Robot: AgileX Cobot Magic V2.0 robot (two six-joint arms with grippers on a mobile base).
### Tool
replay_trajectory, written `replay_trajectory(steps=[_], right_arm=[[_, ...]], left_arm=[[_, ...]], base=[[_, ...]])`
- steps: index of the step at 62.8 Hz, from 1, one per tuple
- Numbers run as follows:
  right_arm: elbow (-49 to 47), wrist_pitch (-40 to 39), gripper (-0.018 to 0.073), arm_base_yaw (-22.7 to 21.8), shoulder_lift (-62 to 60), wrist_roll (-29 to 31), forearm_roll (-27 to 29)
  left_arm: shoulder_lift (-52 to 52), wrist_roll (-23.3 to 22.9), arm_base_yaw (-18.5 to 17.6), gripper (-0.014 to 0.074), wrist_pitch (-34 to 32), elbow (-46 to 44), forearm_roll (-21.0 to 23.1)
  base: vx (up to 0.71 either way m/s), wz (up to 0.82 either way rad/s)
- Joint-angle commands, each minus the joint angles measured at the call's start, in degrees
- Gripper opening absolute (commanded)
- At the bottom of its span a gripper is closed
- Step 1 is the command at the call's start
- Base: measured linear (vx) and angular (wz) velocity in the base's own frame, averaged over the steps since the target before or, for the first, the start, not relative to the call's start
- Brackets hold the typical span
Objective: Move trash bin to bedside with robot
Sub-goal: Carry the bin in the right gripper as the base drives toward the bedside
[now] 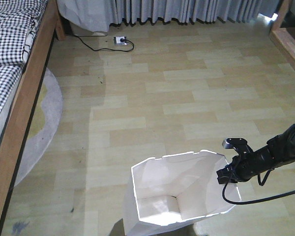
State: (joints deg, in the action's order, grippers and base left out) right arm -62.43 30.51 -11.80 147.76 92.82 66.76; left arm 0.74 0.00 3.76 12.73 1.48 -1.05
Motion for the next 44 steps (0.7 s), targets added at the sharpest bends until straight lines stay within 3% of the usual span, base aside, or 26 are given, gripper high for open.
replay_trajectory(steps=[1, 44], right_arm=[[-0.37, 12.34, -0.0006, -0.16, -4.31, -0.17, 2.11], [-0.37, 12.34, -0.0006, -0.16, -4.31, -0.17, 2.11]], left_arm=[[0.78, 0.0, 0.06, -0.0006, -4.06, 1.08, 0.24], [0.78, 0.0, 0.06, -0.0006, -4.06, 1.08, 0.24]], base=[[0.36, 0.08], [0.35, 0.06]])
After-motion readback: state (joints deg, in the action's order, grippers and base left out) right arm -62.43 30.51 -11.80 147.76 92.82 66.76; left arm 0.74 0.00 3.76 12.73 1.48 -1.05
